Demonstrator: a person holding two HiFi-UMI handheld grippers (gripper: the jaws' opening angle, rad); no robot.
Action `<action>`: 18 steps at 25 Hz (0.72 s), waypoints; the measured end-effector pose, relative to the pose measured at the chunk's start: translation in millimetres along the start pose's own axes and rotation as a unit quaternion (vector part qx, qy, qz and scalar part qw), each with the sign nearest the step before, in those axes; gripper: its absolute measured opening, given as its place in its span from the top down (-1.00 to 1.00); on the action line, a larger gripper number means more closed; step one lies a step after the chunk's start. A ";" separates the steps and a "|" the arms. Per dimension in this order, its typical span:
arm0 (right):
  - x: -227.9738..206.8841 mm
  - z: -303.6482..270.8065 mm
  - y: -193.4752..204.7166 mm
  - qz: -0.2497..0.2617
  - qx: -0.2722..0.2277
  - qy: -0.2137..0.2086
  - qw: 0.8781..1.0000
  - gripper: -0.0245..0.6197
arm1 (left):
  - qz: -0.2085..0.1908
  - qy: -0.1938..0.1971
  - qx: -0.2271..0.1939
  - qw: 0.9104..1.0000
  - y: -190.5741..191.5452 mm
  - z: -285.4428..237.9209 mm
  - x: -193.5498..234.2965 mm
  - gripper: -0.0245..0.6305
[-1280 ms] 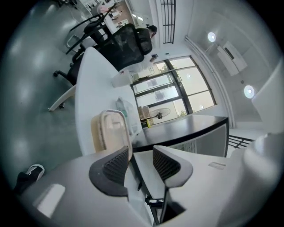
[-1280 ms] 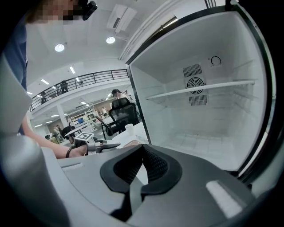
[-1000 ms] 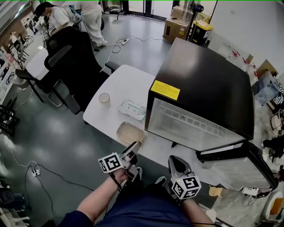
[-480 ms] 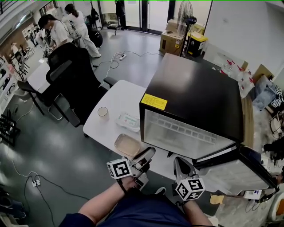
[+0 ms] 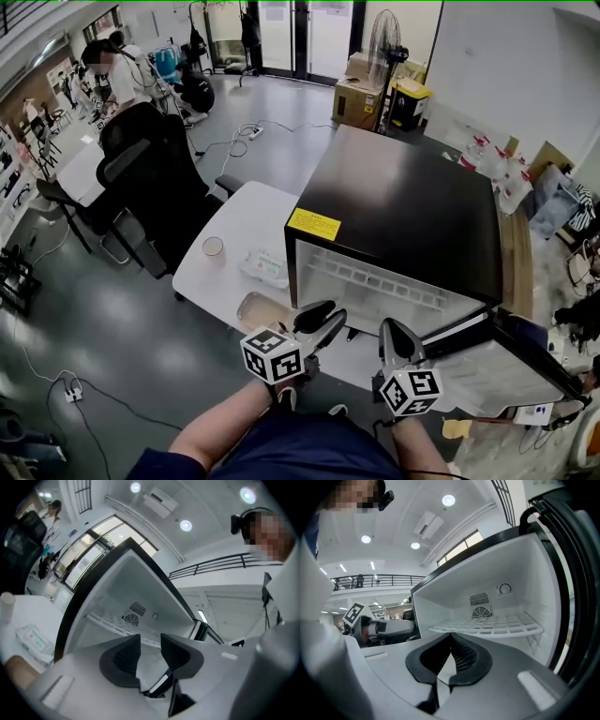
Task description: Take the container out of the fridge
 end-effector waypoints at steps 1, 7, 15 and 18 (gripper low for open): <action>-1.5 0.8 -4.7 0.005 -0.007 0.002 1.000 0.90 | -0.019 -0.007 0.000 1.000 -3.0 -2.4 -1.8 0.51; -4.6 7.3 -34.3 0.075 -0.056 0.027 0.995 0.90 | -0.134 -0.090 -0.030 0.986 -29.4 -7.0 -4.5 0.91; -5.3 13.1 -50.2 0.087 -0.082 0.038 0.992 0.90 | -0.177 -0.112 -0.042 0.977 -40.1 -5.3 -16.3 0.92; 0.2 16.1 -53.7 0.101 -0.091 0.037 0.990 0.90 | -0.181 -0.111 -0.041 0.976 -38.9 -1.9 -21.2 0.92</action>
Point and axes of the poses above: the fingertips, and each gripper's own axes: z backward along the fingers, x to its left, y out of its underside, the point moved 5 cm from there along z, backward along the fingers, and after that the axes turned 10 degrees about x, right-handed, at the moved point
